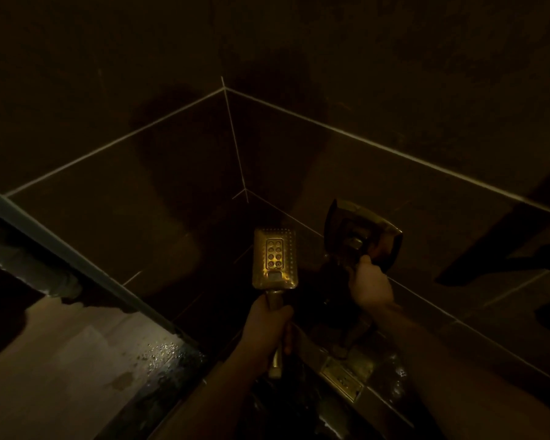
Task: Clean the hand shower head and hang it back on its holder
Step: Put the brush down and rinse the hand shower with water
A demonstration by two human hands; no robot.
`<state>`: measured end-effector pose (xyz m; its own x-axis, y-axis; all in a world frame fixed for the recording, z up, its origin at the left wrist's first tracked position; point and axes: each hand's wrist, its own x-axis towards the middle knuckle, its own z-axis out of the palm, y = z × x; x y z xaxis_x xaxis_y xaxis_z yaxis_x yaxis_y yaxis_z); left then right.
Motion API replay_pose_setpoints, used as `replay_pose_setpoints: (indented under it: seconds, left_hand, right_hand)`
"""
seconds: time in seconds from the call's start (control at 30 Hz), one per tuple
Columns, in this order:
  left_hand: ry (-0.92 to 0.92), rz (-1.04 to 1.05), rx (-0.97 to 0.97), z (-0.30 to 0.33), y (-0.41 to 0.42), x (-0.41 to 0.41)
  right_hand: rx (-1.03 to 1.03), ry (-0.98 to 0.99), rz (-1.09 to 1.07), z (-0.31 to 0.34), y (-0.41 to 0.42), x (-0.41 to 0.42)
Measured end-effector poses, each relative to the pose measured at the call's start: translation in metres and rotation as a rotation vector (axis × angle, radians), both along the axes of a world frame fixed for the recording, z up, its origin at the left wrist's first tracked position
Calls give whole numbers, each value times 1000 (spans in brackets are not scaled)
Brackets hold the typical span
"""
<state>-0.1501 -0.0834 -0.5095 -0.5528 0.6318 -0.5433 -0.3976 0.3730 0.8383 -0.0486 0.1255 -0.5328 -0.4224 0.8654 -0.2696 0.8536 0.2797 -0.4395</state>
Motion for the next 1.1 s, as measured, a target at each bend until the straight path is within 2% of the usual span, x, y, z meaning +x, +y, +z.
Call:
replay_pose_setpoints:
  seconds: [0.13,0.23,0.3,0.4,0.5,0.6,0.77,0.9,1.03,1.1]
  left_hand:
    - [-26,189,38,11,3,3]
    - [-128,461,117,21,14,-1]
    - [-208,601,181,33,24,-7]
    - [-449,690,298,61,40,-15]
    - [-622,660,389,90,50,-10]
    - [-727,569,485,105,53,6]
    - [-686,332,624,123,51,30]
    - [-684,271,647,137,43,50]
    - [-667,229,680,147,38,68]
    - [-651,200,709,150,37,77]
  right_hand:
    - [-161,31,-72,11,-23,-6]
    - [-258,96,110,36,-59,0]
    - [-210,148,296,55,-87,8]
    - [-10,132,479,87,-117,20]
    - [143,154,471,111,-131,33]
    - [179,173,331,132,-142,48]
    - [293,168,171,157,-166,78]
    - [398,189,161,171,-184,93]
    - [396,210,133,180,-197,104]
    - [317,238,108,184,-199,111]
